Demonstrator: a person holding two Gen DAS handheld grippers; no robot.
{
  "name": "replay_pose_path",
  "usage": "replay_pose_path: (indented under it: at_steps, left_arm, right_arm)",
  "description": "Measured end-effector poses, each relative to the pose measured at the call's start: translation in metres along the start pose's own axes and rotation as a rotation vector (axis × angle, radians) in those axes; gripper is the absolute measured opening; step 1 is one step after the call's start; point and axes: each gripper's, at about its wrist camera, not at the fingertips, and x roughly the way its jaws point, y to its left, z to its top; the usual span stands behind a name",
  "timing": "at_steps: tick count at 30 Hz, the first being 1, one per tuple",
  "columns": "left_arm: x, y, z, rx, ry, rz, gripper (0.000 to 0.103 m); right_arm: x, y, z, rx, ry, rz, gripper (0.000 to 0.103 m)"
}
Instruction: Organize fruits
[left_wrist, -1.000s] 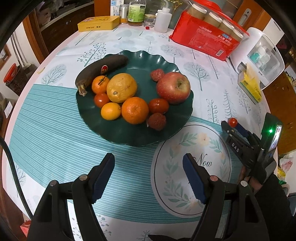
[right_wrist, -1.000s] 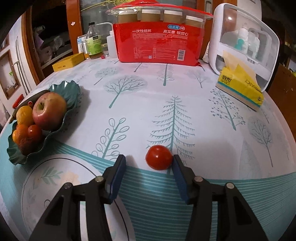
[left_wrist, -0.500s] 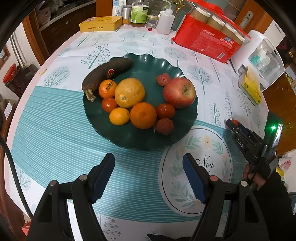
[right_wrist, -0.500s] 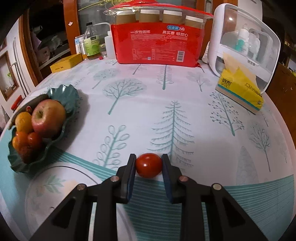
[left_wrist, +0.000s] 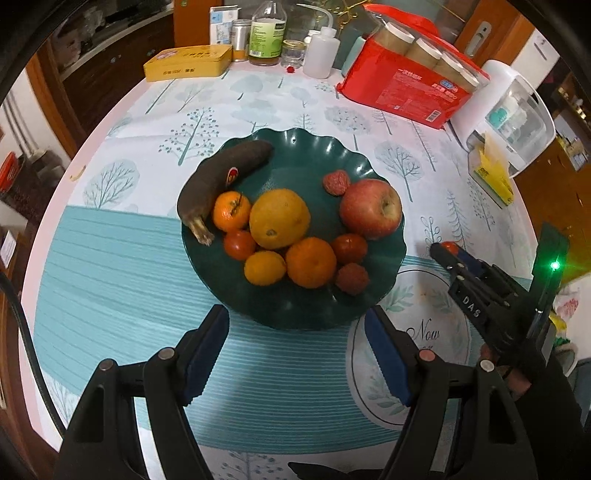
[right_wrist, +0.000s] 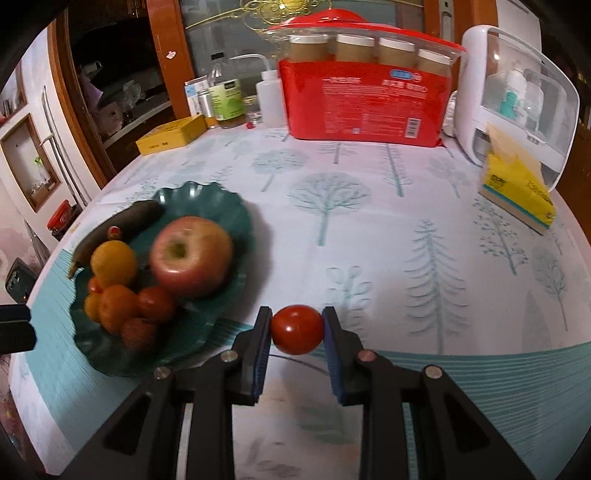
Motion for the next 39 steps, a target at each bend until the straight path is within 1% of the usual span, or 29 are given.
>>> replay_pose_path:
  at_steps: [8, 15, 17, 19, 23, 25, 26, 28, 30, 32, 35, 37, 39]
  left_arm:
    - [0.002, 0.015, 0.007, 0.106, 0.027, -0.059, 0.075]
    - [-0.001, 0.027, 0.011, 0.175, 0.029, -0.105, 0.075]
    - [-0.002, 0.027, 0.011, 0.189, 0.026, -0.116, 0.075]
    - [-0.003, 0.028, 0.011, 0.202, 0.028, -0.127, 0.075]
    - [-0.007, 0.026, 0.007, 0.21, 0.025, -0.147, 0.075]
    - [-0.008, 0.025, 0.005, 0.206, 0.023, -0.148, 0.075]
    - [-0.008, 0.025, 0.004, 0.203, 0.023, -0.148, 0.075]
    - [-0.009, 0.025, -0.001, 0.192, 0.023, -0.143, 0.075]
    - [-0.01, 0.025, -0.009, 0.173, 0.023, -0.138, 0.075]
    - [-0.011, 0.026, -0.018, 0.155, 0.024, -0.131, 0.076]
    - [-0.014, 0.022, -0.038, 0.125, 0.023, -0.116, 0.076]
    - [-0.018, 0.018, -0.05, 0.111, 0.016, -0.113, 0.076]
    - [-0.025, 0.009, -0.065, 0.105, 0.01, -0.11, 0.076]
  right_arm:
    - [0.001, 0.044, 0.001, 0.034, -0.022, 0.011, 0.027]
    - [-0.003, 0.069, 0.001, 0.072, -0.043, -0.004, 0.028]
    - [-0.004, 0.07, 0.001, 0.083, -0.043, -0.012, 0.033]
    - [-0.008, 0.07, 0.0, 0.103, -0.049, -0.028, 0.045]
    - [-0.02, 0.067, -0.007, 0.147, -0.057, -0.046, 0.051]
    - [-0.025, 0.066, -0.013, 0.163, -0.046, -0.053, 0.056]
    - [-0.027, 0.065, -0.016, 0.17, -0.04, -0.054, 0.057]
    - [-0.033, 0.063, -0.025, 0.189, -0.013, -0.055, 0.06]
    - [-0.037, 0.063, -0.036, 0.189, 0.011, -0.06, 0.065]
    - [-0.044, 0.063, -0.049, 0.175, 0.035, -0.057, 0.067]
    - [-0.055, 0.064, -0.066, 0.156, 0.069, -0.03, 0.071]
    - [-0.064, 0.063, -0.079, 0.145, 0.099, -0.008, 0.078]
    - [-0.076, 0.06, -0.091, 0.133, 0.12, 0.005, 0.081]
